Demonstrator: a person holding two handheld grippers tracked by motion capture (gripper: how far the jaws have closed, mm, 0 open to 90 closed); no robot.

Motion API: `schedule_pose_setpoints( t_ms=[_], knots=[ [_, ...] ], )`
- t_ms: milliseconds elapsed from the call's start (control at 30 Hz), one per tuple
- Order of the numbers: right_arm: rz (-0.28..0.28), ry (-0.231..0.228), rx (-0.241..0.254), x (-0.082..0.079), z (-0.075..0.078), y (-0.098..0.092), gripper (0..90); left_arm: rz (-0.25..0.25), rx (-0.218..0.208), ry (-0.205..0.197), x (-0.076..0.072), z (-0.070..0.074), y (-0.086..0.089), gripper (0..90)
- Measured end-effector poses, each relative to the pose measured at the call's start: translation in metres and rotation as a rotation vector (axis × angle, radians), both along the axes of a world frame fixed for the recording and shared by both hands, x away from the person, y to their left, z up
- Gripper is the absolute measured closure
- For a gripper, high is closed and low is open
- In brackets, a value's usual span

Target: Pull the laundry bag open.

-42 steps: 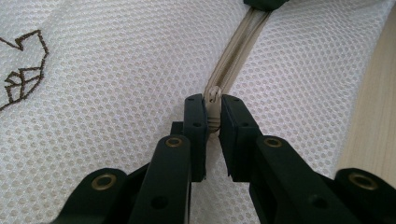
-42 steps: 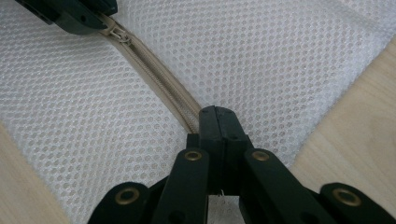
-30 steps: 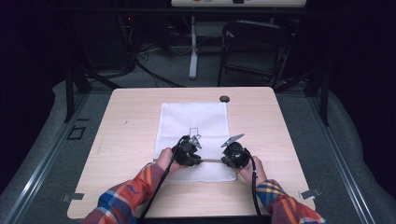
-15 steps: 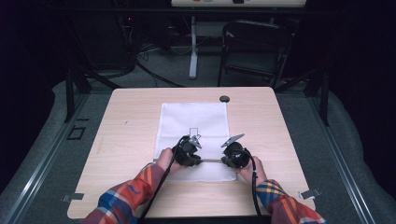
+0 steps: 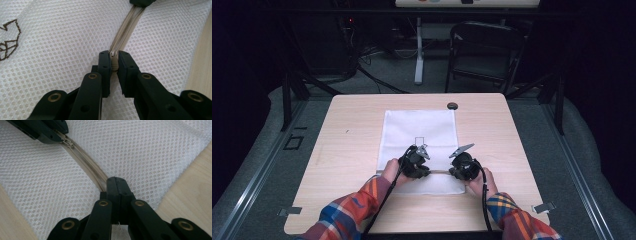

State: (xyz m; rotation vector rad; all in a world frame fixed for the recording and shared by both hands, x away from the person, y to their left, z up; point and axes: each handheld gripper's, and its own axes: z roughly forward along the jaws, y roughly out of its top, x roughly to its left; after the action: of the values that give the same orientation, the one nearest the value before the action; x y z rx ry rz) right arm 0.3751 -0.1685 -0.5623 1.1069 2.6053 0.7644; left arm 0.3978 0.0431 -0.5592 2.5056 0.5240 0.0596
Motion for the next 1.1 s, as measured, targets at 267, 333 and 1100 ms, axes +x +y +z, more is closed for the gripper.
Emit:
schedule_pose_setpoints(
  t_ms=[267, 333, 1100],
  knots=[
    [0.003, 0.001, -0.003, 0.000, 0.000, 0.000, 90.0, 0.007, 0.034, -0.019, -0.003, 0.002, -0.003, 81.6],
    [0.006, -0.008, -0.020, 0.000, 0.001, 0.001, 90.0, 0.008, 0.047, -0.015, -0.003, 0.003, -0.001, 81.7],
    [0.015, -0.010, -0.022, 0.000, 0.001, 0.001, 90.0, 0.046, 0.060, 0.019, -0.003, 0.004, 0.031, 81.5]
  ],
)
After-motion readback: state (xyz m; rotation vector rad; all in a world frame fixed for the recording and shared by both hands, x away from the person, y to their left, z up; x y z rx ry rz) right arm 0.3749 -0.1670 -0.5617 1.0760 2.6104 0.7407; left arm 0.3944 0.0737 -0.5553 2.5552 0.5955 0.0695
